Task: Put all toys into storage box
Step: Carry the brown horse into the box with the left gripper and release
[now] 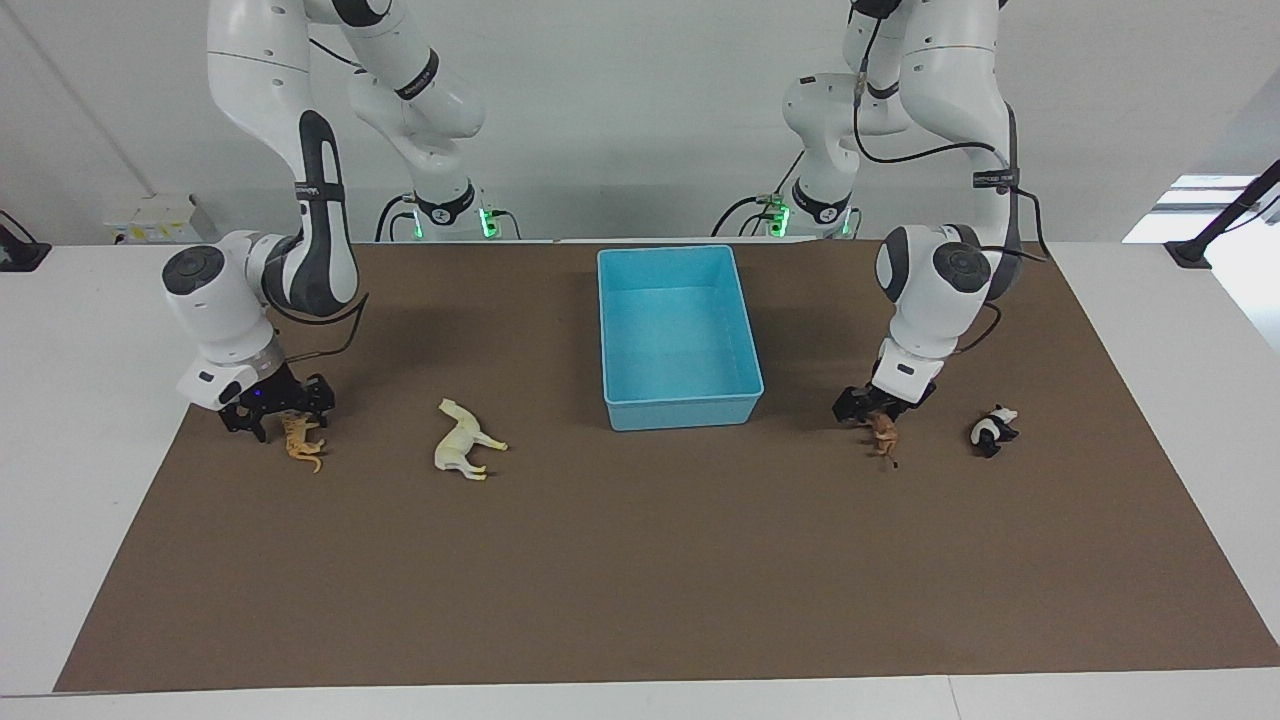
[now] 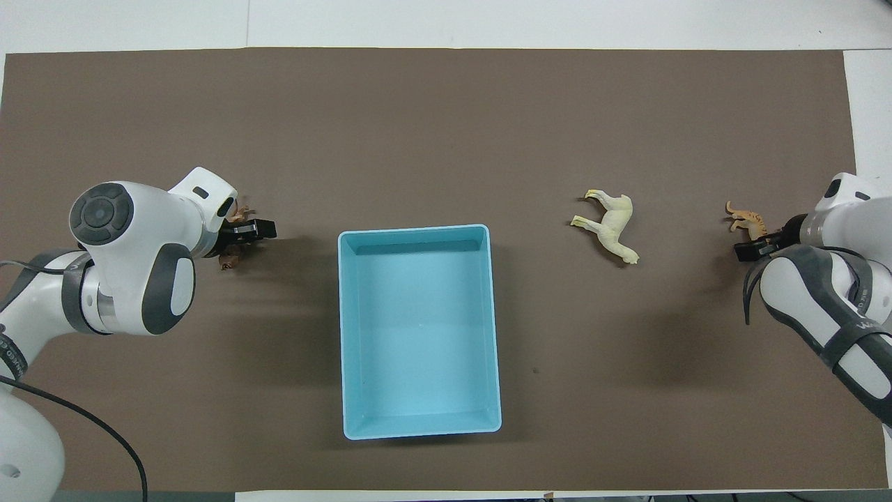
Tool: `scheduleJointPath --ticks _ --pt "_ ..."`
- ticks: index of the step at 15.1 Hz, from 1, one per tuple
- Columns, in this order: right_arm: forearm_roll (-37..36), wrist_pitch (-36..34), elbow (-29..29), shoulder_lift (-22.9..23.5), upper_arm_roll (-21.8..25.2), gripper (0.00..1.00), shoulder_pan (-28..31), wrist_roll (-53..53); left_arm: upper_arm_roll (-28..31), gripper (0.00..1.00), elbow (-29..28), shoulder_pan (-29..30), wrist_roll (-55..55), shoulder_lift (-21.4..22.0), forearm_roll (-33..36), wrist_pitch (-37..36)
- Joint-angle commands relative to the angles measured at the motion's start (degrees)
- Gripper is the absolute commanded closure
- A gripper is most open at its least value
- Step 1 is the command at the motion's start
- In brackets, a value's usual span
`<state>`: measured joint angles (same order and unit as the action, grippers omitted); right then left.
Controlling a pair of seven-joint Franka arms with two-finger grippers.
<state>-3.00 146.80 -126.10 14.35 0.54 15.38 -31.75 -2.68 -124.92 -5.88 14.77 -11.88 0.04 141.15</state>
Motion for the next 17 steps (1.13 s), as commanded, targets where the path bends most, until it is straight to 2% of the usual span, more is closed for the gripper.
scheduleJointPath --ticks 1,2,3,4,7,9,10,12,15,16,17 --pt "0.45 -0.03 -0.29 -0.38 -0.63 0.2 0.62 -1.21 0.57 1.0 3.34 -0.45 0.61 -0.6 -0.65 -4.01" --pt "0.45 -0.03 -0.29 -0.38 -0.63 0.45 0.53 -1.21 0.57 1.0 5.89 -0.37 0.87 -1.12 -0.74 -7.34" --pt "0.45 -0.03 -0.2 -0.29 -0.63 0.93 0.53 -1.03 0.48 1.0 9.39 -0.54 2.09 -1.22 -0.74 -11.38" --pt "0.45 -0.03 -0.2 -0.29 -0.63 1.0 0.45 -0.68 0.48 1.0 11.6 -0.71 4.1 -1.04 -1.18 -14.46" --pt "0.45 0.06 0.24 -0.29 -0.63 1.0 -0.26 -0.68 -0.22 1.0 17.58 -2.99 11.83 1.23 -1.53 -25.18" --pt "0.45 0.06 0.33 -0.2 -0.63 1.0 -0.26 -1.03 -1.8 1.0 18.83 -5.28 19.98 4.48 -2.75 -29.95" --pt "0.45 -0.03 0.33 -0.2 -0.63 1.0 -0.35 -1.03 -3.2 1.0 18.75 -6.5 27.6 6.41 -5.2 -30.14" --pt "0.36 -0.29 0.94 -0.38 -0.63 1.0 -0.43 -1.12 -5.23 1.0 18.13 -11.32 39.41 8.79 -5.66 -29.96" --pt "0.36 -6.06 4.88 -1.86 -0.63 1.0 -1.49 -1.21 -5.32 1.0 14.29 -18.98 45.96 10.64 -5.66 -26.99" --pt "0.36 -9.31 6.99 -2.65 -0.8 1.0 -1.58 -1.29 -5.32 0.7 11.13 -21.43 46.05 12.04 -5.75 -25.24" --pt "0.36 -12.39 9.01 -3.71 -0.89 1.0 -1.58 -1.3 -5.23 0.19 8.75 -22.85 46.05 13.19 -5.66 -23.74"
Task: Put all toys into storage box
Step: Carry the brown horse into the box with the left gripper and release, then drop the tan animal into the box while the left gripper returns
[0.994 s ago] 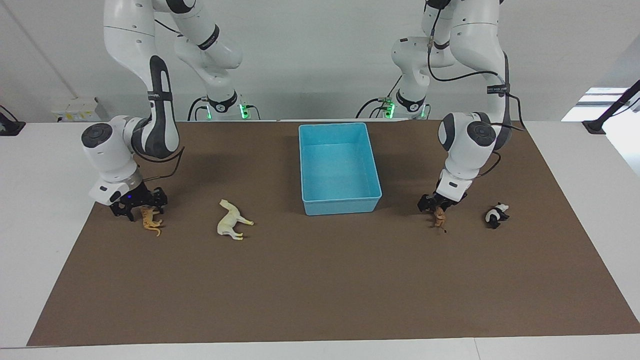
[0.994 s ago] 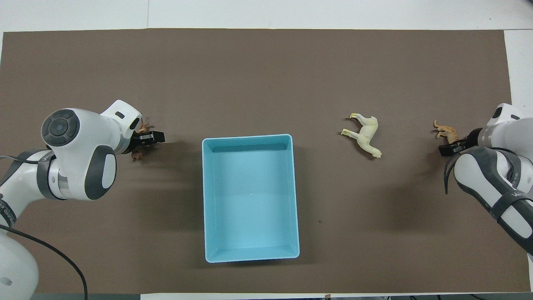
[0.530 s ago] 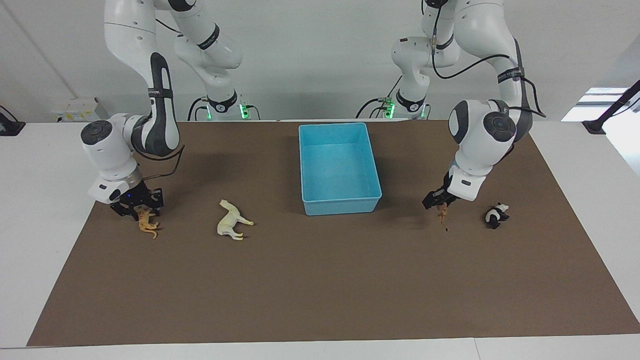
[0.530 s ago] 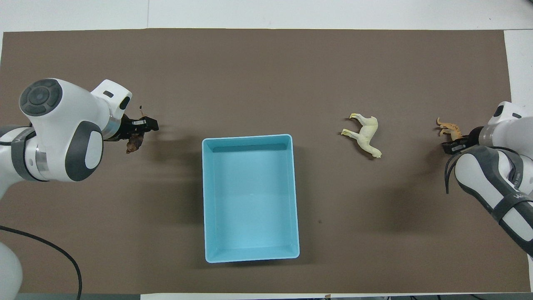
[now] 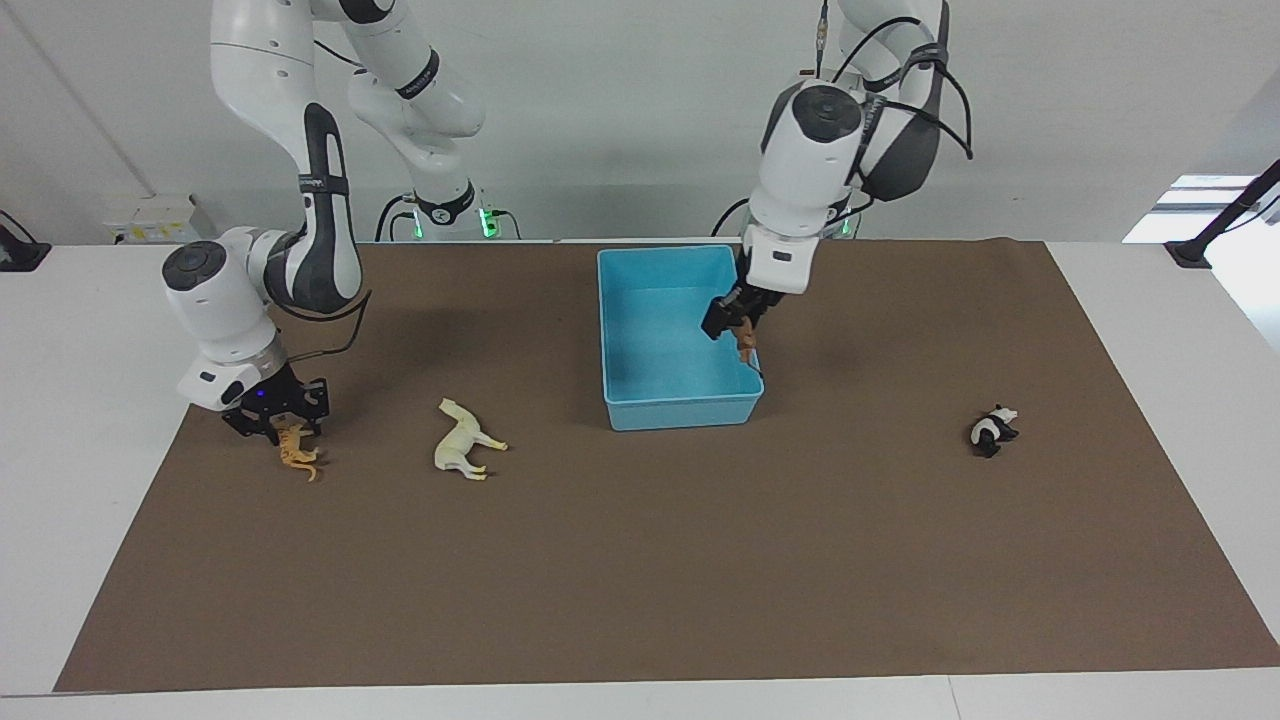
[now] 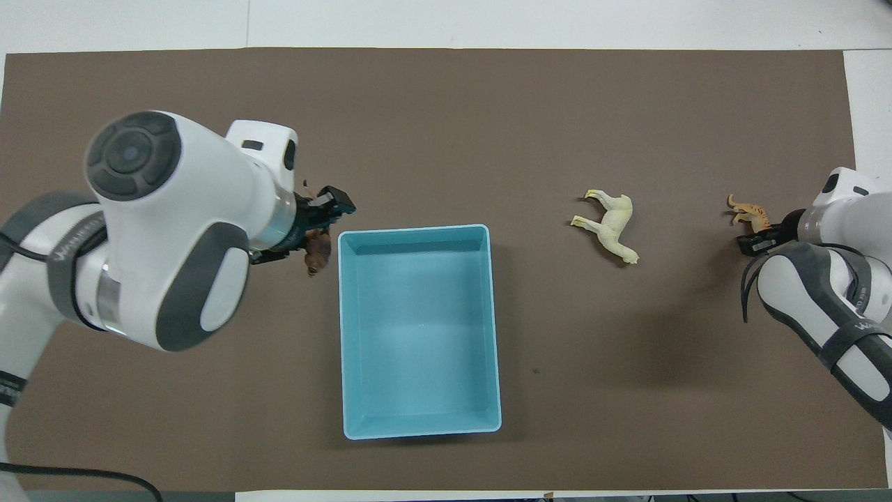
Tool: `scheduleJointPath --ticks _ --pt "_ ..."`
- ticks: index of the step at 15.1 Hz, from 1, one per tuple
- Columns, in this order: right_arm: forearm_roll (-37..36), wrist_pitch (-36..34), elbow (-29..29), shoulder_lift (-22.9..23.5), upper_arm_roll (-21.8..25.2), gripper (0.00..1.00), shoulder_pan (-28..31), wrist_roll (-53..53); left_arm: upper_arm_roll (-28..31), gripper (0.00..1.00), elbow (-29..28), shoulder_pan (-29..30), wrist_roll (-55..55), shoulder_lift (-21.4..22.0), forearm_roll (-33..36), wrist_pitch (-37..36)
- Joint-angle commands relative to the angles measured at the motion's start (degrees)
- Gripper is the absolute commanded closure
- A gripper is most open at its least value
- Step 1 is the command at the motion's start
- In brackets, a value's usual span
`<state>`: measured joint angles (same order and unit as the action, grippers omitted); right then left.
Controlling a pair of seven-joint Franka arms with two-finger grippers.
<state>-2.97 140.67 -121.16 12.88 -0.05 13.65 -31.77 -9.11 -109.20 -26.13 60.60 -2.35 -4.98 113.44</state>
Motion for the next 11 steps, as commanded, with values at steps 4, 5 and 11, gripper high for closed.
scheduleJointPath --ticks 4,5,11 --pt "0.5 -16.89 9.88 -6.1 -1.17 1.0 -0.81 -0.67 1.47 0.0 -6.9 -1.91 -0.74 4.45 -0.64 3.11" --pt "0.51 -19.09 10.67 -7.33 -1.18 1.0 -1.6 0.12 1.82 0.0 -6.9 -0.86 -1.35 4.81 -0.29 1.97" --pt "0.42 -33.33 17.25 -12.18 -1.27 1.0 -19.93 29.68 2.08 0.0 -7.51 24.34 -44.26 4.72 3.23 0.72"
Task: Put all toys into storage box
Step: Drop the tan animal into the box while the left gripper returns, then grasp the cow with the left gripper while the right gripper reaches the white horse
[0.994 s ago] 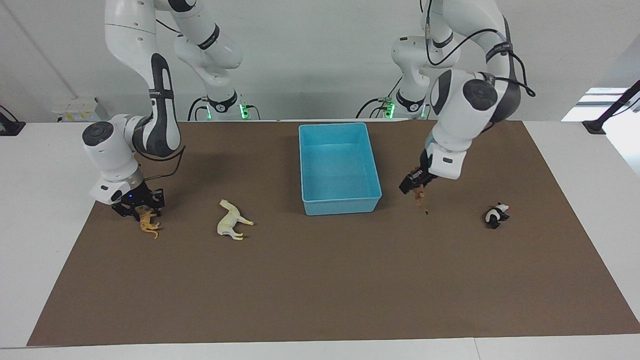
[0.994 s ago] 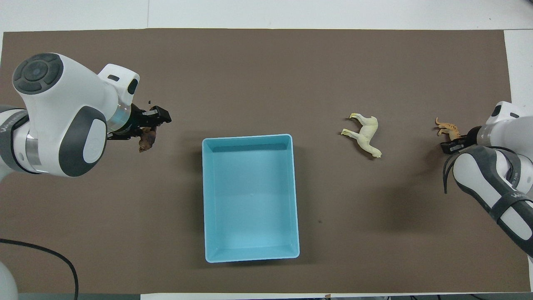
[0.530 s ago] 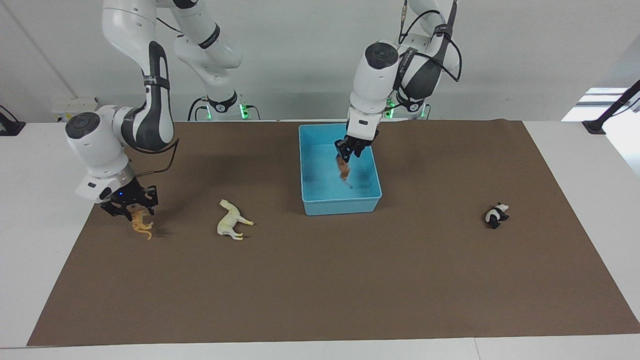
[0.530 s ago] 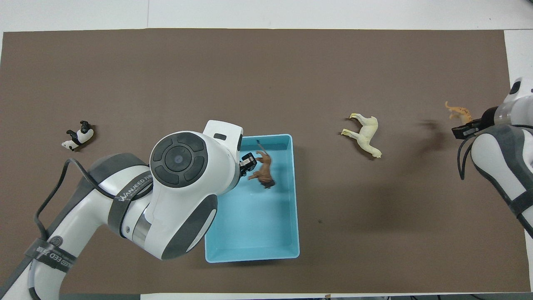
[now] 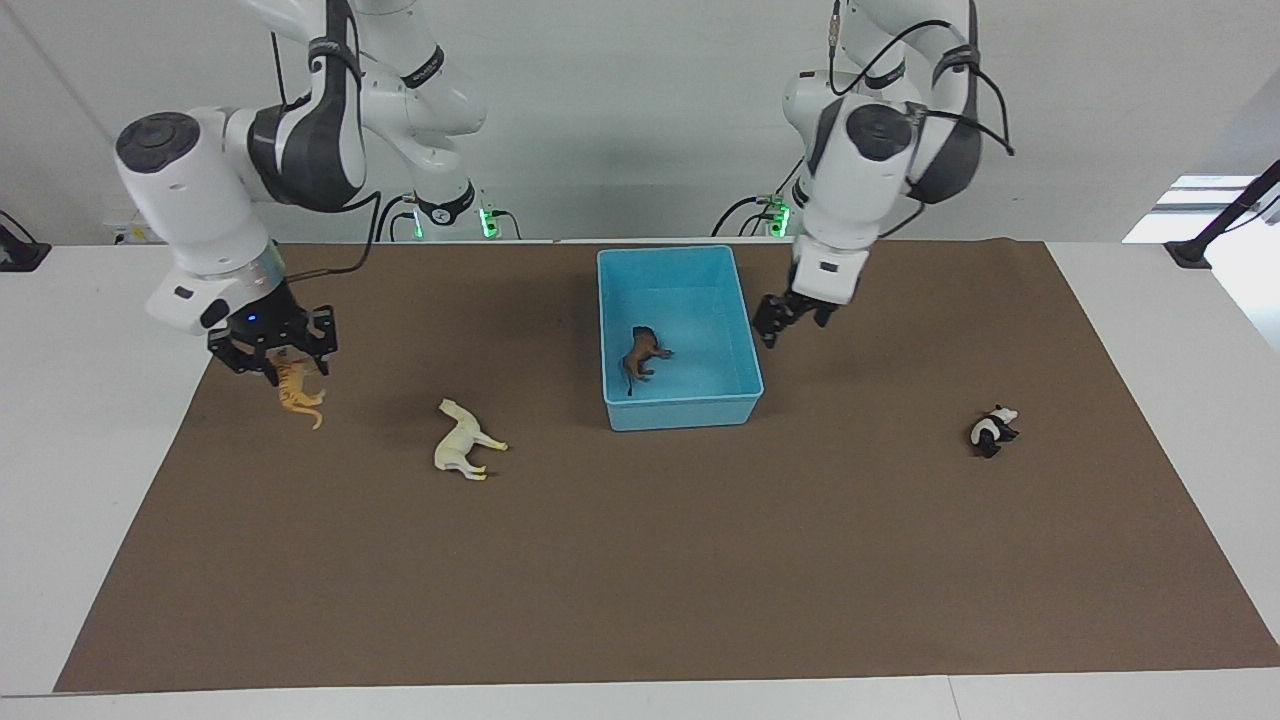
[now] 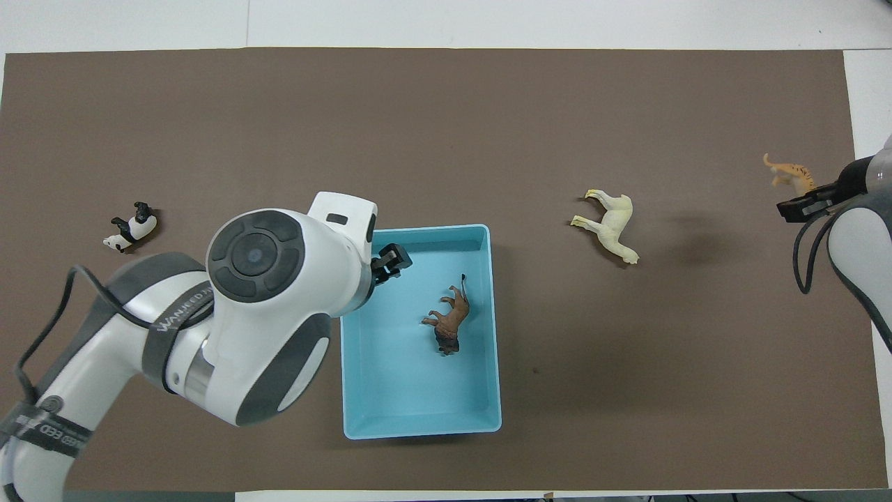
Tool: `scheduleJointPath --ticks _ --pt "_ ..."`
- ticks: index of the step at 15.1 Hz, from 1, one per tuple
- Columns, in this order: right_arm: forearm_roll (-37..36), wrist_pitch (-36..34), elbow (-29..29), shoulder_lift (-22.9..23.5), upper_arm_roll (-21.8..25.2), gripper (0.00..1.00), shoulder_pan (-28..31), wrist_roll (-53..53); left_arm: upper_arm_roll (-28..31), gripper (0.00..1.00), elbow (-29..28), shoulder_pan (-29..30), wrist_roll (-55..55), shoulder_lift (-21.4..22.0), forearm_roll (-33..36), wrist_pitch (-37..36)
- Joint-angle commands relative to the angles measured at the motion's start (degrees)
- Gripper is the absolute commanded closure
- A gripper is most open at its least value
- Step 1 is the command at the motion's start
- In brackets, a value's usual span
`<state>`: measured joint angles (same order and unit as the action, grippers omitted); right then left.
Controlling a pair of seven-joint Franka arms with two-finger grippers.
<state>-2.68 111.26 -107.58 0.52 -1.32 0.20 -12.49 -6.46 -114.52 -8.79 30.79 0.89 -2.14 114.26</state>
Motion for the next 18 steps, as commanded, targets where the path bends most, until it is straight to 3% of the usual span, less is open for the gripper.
scheduleJointPath --ticks 1,3,5,8,11,12,13,18 --pt "0.13 -4.38 4.73 0.35 0.0 1.0 -11.83 18.12 -0.57 0.0 -2.28 10.16 -20.36 1.22 0.64 0.35" --pt "0.13 -2.2 4.66 1.14 0.0 1.0 -22.65 32.64 -0.57 0.0 -2.89 14.14 -30.14 -0.79 5.88 5.42" --pt "0.22 1.83 4.66 4.03 -0.17 1.0 -30.57 40.23 -0.66 0.0 -4.29 17.73 -34.11 -2.55 10.74 9.65" --pt "0.22 10.26 3.26 10.27 -0.17 1.0 -38.06 47.72 -0.66 0.0 -8.42 22.13 -39.82 -3.17 10.75 16.68" --pt "0.39 19.59 -2.81 12.12 -0.17 1.0 -41.23 50.44 -0.66 0.0 -11.33 26.0 -46.33 -5.54 10.75 25.3" --pt "0.4 19.78 -2.64 13.18 -0.17 0.38 -42.2 52.63 -0.66 0.0 -11.33 26.62 -47.3 -5.63 10.75 25.4" --pt "0.4 19.26 -2.47 13.28 -0.17 0.0 -42.73 55.18 -0.66 0.0 -11.51 26.72 -47.48 -6.16 10.75 26.01" --pt "0.48 6.88 5.78 13.63 0.18 0.0 -40.11 56.53 -0.66 0.0 -11.42 27.16 -47.31 -10.11 10.75 29.43"
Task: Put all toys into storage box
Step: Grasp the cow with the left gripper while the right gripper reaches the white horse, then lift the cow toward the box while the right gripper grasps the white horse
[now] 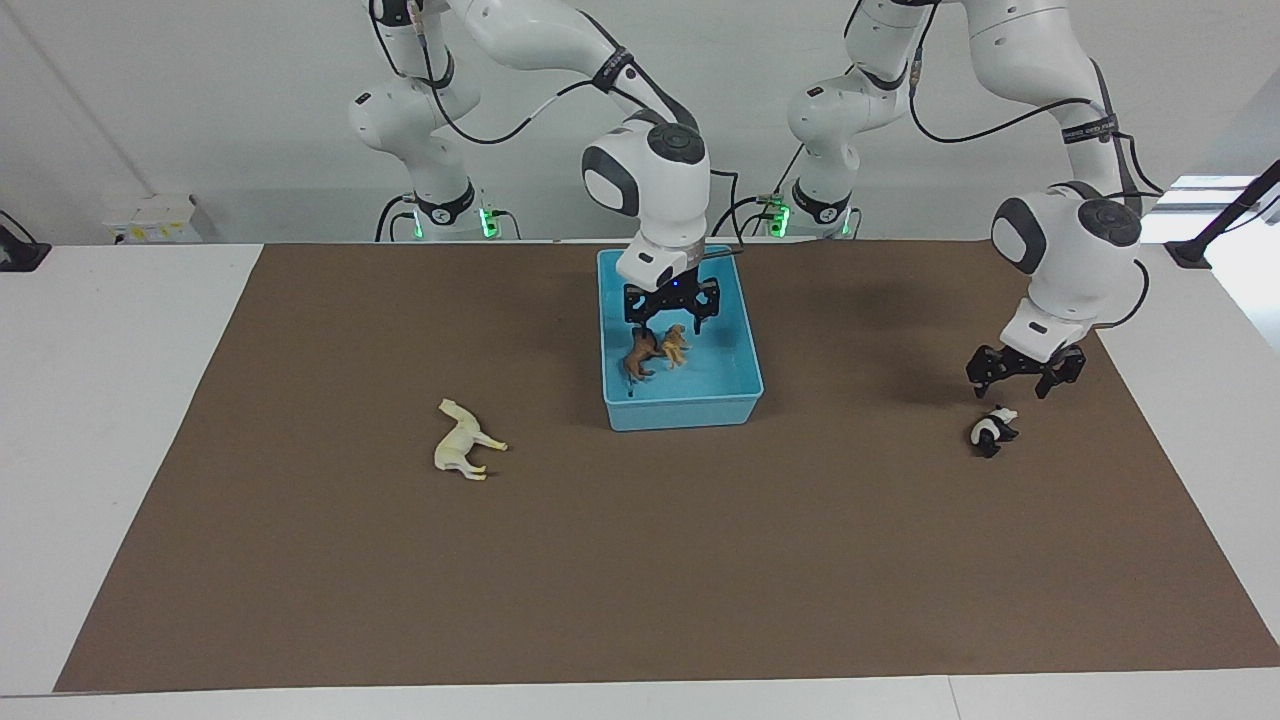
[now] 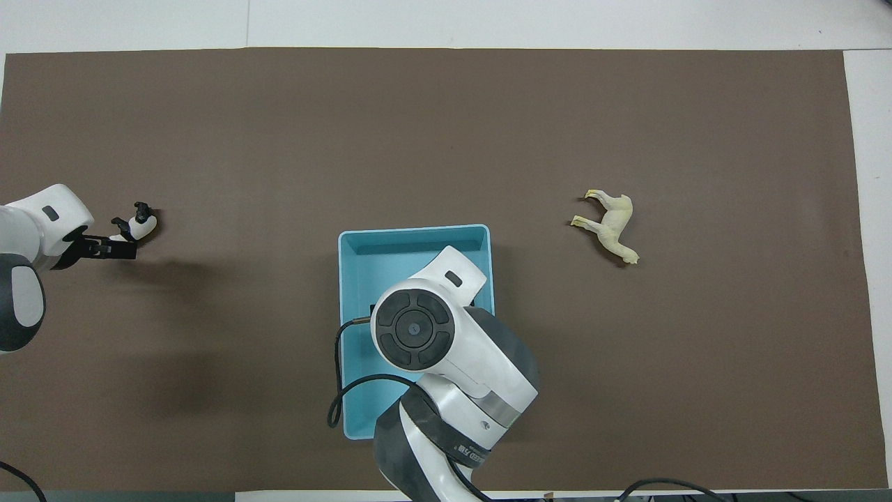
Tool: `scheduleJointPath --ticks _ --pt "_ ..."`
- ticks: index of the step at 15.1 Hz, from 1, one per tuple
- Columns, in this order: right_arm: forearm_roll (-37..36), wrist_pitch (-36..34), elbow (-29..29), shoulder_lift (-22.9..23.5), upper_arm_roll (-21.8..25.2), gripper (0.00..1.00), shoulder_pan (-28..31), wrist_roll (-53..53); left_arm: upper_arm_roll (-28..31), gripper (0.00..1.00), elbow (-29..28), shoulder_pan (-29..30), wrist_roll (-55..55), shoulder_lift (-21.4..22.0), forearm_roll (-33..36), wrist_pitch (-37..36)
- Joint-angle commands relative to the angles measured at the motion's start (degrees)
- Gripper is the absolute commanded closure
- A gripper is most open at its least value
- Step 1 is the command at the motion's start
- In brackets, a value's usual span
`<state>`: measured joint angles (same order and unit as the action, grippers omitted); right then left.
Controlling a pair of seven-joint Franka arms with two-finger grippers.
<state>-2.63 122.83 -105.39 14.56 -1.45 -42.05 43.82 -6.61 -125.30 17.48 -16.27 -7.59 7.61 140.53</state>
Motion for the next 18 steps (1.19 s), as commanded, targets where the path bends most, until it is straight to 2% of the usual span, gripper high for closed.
scheduleJointPath --ticks 1,4,8,11,12,14,16,17,18 --pt "0.26 -5.31 3.87 -0.93 0.31 0.0 4.24 -0.4 -0.5 0.0 -0.65 0.89 -0.08 -2.68 1.0 4.65" --pt "-0.53 -7.42 4.32 -2.43 0.48 0.0 11.09 -8.97 -0.5 0.0 -0.04 0.45 0.19 -4.62 1.0 5.37" --pt "-0.71 -4.63 3.71 -1.64 0.57 0.0 22.95 -17.71 -0.5 0.01 1.63 0.28 0.1 -6.2 1.09 5.37" --pt "-0.63 -0.06 0.99 -1.64 0.57 0.0 29.46 -17.9 -0.5 0.12 1.46 0.1 0.1 -6.56 1.09 5.28" --pt "-0.54 2.39 -1.37 -2.07 0.57 0.0 31.14 -17.72 -0.5 0.22 1.46 -0.07 0.27 -6.56 1.09 5.28" --pt "-0.36 7.31 -5.42 -2.17 0.66 0.0 32.55 -16.41 -0.5 0.57 1.46 -0.07 0.71 -6.64 1.0 5.02" --pt "0.25 10.93 -8.94 -3.04 0.48 0.0 36.41 -15.44 -0.5 0.89 1.63 -0.07 2.11 -6.56 1.09 4.5" --pt "0.43 11.03 -9.39 -3.13 0.48 0.0 36.69 -15.26 -0.5 1.0 1.63 -0.16 2.9 -6.56 1.0 4.49" --pt "0.43 11.29 -10.26 -3.31 0.48 0.0 36.69 -15.26 -0.42 1.0 1.89 -0.86 3.61 -6.56 1.0 4.23"
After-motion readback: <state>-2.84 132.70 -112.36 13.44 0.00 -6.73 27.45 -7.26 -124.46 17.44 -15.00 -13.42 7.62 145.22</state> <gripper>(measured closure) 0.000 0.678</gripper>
